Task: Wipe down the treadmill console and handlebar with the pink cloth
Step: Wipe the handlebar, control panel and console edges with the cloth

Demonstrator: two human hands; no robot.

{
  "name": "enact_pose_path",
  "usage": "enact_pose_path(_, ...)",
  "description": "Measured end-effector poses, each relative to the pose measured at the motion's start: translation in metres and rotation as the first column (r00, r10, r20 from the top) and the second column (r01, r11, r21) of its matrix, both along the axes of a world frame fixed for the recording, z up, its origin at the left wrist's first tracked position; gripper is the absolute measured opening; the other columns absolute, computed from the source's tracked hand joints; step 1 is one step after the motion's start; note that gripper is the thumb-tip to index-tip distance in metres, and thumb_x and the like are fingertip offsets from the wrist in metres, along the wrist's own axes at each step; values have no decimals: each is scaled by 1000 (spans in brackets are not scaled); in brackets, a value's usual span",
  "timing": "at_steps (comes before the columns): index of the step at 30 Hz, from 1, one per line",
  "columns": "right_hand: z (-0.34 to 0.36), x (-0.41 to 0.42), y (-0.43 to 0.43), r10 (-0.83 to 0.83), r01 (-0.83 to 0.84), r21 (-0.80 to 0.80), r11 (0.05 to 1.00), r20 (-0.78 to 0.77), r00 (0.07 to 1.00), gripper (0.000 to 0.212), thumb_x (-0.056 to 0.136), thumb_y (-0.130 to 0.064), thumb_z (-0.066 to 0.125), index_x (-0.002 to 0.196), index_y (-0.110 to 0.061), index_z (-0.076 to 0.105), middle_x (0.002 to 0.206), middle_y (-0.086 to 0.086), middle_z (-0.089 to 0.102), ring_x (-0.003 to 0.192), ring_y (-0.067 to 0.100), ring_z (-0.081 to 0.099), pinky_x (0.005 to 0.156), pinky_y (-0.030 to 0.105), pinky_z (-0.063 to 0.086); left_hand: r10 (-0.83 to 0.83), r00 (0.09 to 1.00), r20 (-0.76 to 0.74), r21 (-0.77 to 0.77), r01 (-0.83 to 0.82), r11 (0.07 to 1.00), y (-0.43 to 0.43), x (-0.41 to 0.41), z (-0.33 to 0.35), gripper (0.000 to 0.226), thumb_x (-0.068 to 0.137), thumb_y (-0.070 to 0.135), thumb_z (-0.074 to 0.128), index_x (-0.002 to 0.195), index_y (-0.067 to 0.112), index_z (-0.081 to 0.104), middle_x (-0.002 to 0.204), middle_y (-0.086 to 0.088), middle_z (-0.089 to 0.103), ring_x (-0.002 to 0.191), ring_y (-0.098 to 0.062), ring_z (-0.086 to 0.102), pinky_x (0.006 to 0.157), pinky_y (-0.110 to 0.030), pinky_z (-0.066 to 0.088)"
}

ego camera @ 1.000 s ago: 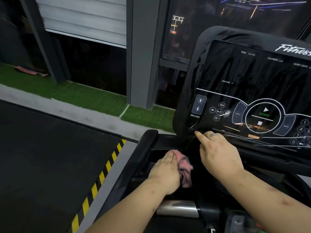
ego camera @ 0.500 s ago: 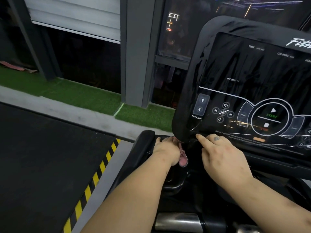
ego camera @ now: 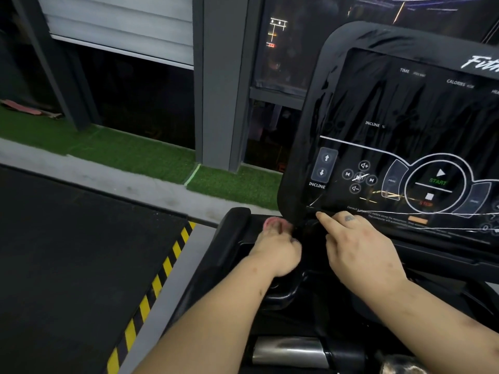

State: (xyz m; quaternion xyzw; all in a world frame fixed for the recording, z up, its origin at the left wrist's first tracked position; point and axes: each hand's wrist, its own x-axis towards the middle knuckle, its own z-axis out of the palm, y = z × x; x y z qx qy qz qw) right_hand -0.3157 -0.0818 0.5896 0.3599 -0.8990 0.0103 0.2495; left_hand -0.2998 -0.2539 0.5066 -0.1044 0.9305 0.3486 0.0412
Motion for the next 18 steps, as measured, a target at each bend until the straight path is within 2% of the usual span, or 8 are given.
enact_pose_path(2,1,1,1,-4,4,-1,1000,9,1000,48,85,-13,68,134,-18,65,106,-3,65,90,23,62,60,33,56,-33,999,9,-58,33,998,-3,-9,-3,60,101,34,36,159,22,27,169,-5,18,156,-23,10,126,-42,14)
enact_pose_path(4,2,2,0,-10,10,-3,1000,5,1000,48,86,-15,68,134,-19,65,105,-5,65,90,22,62,57,31,53,-60,996,65,-165,70,984,-15,-19,-8,66,98,33,38,161,24,21,170,-2,15,156,-20,7,126,-45,6)
enact_pose_path(7,2,3,0,-17,17,-7,1000,-1,1000,48,86,-15,69,133,-20,66,104,-6,64,89,21,63,55,28,48,-85,977,194,-344,149,927,-34,-31,-12,86,82,27,67,159,24,30,167,-5,19,156,-23,7,124,-53,-4)
enact_pose_path(10,2,1,0,-25,25,-3,1000,-1,1000,47,86,-15,70,133,-20,66,104,-6,65,89,21,63,53,26,44,-36,959,283,-367,143,919,-54,-29,-9,112,67,12,83,160,21,22,168,-2,18,157,-19,7,125,-53,-4)
enact_pose_path(12,2,1,0,-29,28,5,1000,8,1000,48,86,-15,70,133,-21,66,105,-7,65,91,21,63,54,27,48,-38,964,263,-370,137,919,-60,-19,-7,109,68,4,79,159,23,22,168,-1,19,157,-16,9,126,-51,-3)
enact_pose_path(14,3,0,0,-31,31,4,1000,9,999,47,86,-16,70,133,-22,66,105,-7,65,92,21,64,55,28,50,-42,984,171,-330,97,939,-60,-3,-7,94,76,0,65,157,25,26,168,0,22,156,-15,14,126,-48,-2)
enact_pose_path(16,3,0,1,-34,34,7,999,13,999,47,87,-16,69,134,-22,66,106,-6,66,93,21,64,56,28,50,-55,994,98,-299,82,951,-59,20,-9,86,84,0,52,160,26,23,169,0,19,155,-15,15,127,-44,0)
enact_pose_path(18,4,0,0,-30,30,15,999,6,1000,46,88,-17,68,134,-21,66,106,-5,66,92,22,65,57,28,51,-74,995,64,-317,91,944,-62,46,-13,85,87,0,50,162,27,20,170,1,17,155,-15,18,127,-39,1)
